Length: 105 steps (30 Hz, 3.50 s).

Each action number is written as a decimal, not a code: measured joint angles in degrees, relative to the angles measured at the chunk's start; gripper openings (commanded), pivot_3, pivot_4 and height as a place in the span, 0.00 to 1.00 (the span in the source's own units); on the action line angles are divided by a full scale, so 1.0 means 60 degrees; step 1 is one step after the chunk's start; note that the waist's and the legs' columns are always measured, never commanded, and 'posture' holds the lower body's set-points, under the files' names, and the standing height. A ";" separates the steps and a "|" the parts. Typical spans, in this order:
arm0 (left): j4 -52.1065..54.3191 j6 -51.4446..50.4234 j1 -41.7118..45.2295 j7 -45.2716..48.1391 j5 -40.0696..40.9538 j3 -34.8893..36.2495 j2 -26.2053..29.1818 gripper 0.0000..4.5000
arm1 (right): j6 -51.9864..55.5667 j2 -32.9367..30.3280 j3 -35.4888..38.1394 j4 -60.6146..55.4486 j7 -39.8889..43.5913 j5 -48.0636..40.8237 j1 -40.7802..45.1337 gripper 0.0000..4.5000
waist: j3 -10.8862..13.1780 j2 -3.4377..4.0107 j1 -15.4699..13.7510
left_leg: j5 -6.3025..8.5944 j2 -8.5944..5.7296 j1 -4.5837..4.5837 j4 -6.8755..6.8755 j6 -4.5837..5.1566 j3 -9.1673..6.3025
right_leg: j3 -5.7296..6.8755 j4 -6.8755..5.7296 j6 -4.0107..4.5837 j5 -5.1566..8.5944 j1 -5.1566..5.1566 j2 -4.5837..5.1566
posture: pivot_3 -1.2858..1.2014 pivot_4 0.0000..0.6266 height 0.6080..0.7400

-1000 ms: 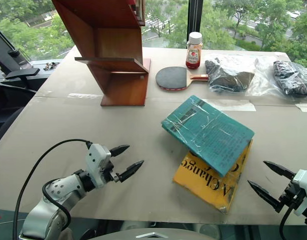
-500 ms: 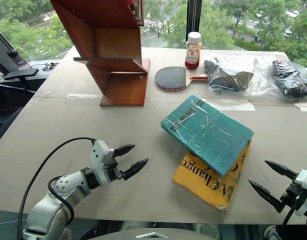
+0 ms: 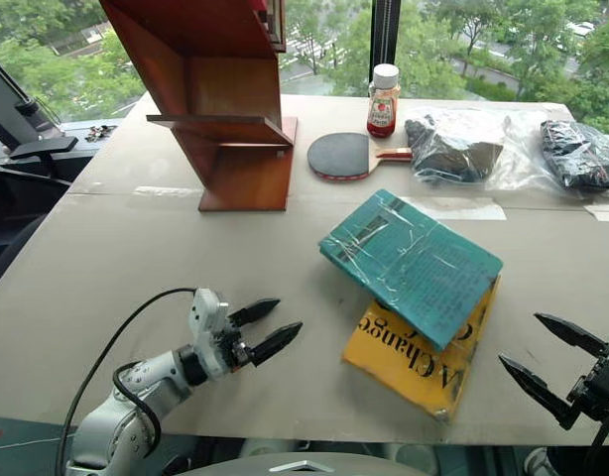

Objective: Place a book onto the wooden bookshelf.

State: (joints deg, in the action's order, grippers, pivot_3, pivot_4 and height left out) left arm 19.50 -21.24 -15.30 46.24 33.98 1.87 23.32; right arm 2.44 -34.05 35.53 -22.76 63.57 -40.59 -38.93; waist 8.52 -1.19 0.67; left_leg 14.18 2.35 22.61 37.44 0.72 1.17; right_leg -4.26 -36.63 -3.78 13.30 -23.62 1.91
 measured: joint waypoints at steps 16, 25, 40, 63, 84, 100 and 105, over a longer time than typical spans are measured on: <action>-0.0803 -0.6207 0.2580 -0.2715 0.5022 0.0225 -0.1343 1.00 | 0.1947 -0.0390 0.0417 -0.3685 -0.2125 -0.2024 -0.0016 0.98 | -0.0098 0.0060 -0.0033 | -0.0001 -0.0021 0.0007 0.0018 0.0001 -0.0044 | 0.0015 -0.0006 -0.0010 0.0005 0.0017 -0.0004 | 0.52 0.24 1.00; -0.1963 -0.7521 0.4215 -0.8084 0.7021 0.0549 -0.4176 1.00 | 0.2257 -0.0407 0.0053 -0.4142 -0.2778 -0.2142 0.0391 0.98 | -0.0068 -0.0023 -0.0005 | -0.0001 -0.0027 0.0021 0.0020 0.0002 -0.0068 | 0.0025 -0.0004 0.0031 -0.0019 0.0021 -0.0009 | 0.52 0.24 1.00; -0.2887 -0.5075 0.5541 -1.2520 0.9580 0.0270 -0.4748 0.82 | 0.2505 -0.0471 0.0284 -0.4150 -0.2902 -0.2451 0.0400 1.00 | -0.0060 -0.0045 -0.0115 | -0.0002 -0.0035 0.0028 0.0028 0.0001 -0.0073 | 0.0026 0.0005 0.0036 -0.0022 0.0027 -0.0007 | 0.52 0.24 1.00; -0.0802 -0.5835 0.6717 -1.1197 1.1931 0.0122 -0.1163 0.01 | 0.3647 -0.1273 0.2476 -0.3693 -0.2580 -0.3759 0.0003 1.00 | -0.0037 -0.0045 -0.0215 | -0.0002 -0.0028 0.0035 0.0005 0.0000 -0.0070 | 0.0028 0.0035 0.0038 -0.0022 0.0021 -0.0014 | 0.52 0.24 1.00; -0.0073 0.2062 0.7811 -0.5098 -0.4233 -0.2793 0.0542 0.01 | 0.3603 -0.0901 0.0392 -0.3161 -0.3327 -0.2985 0.2640 1.00 | -0.0001 -0.0086 -0.0240 | -0.0002 -0.0033 0.0067 -0.0013 0.0000 -0.0067 | 0.0028 0.0101 0.0028 -0.0029 0.0027 -0.0007 | 0.52 0.24 1.00; 0.0278 0.2300 0.8074 -0.6492 -1.2361 -0.4035 -0.0082 0.01 | 0.3699 -0.0852 0.0039 -0.2488 -0.4206 -0.4114 0.5000 1.00 | 0.0002 -0.0082 -0.0161 | -0.0002 -0.0025 0.0066 -0.0014 0.0001 -0.0065 | 0.0024 0.0092 -0.0025 -0.0059 0.0025 -0.0017 | 0.52 0.24 1.00; 0.0308 0.2001 0.8079 -0.6380 -1.3099 -0.4162 -0.0804 0.01 | 0.3742 -0.0864 -0.0224 -0.2392 -0.4304 -0.4111 0.5303 1.00 | 0.0005 -0.0080 -0.0102 | -0.0002 -0.0025 0.0062 -0.0008 0.0002 -0.0068 | 0.0024 0.0067 -0.0025 -0.0059 0.0023 -0.0017 | 0.52 0.24 1.00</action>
State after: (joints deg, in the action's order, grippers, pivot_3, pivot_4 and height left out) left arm 21.35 -9.23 33.17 7.96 -44.61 -23.10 18.49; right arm 24.90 -39.24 34.18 -37.11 37.74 -65.26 -7.11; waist 8.56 -1.68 0.06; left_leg 14.16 2.20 22.98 37.40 0.73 0.76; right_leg -4.11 -36.23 -3.93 12.95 -23.49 1.81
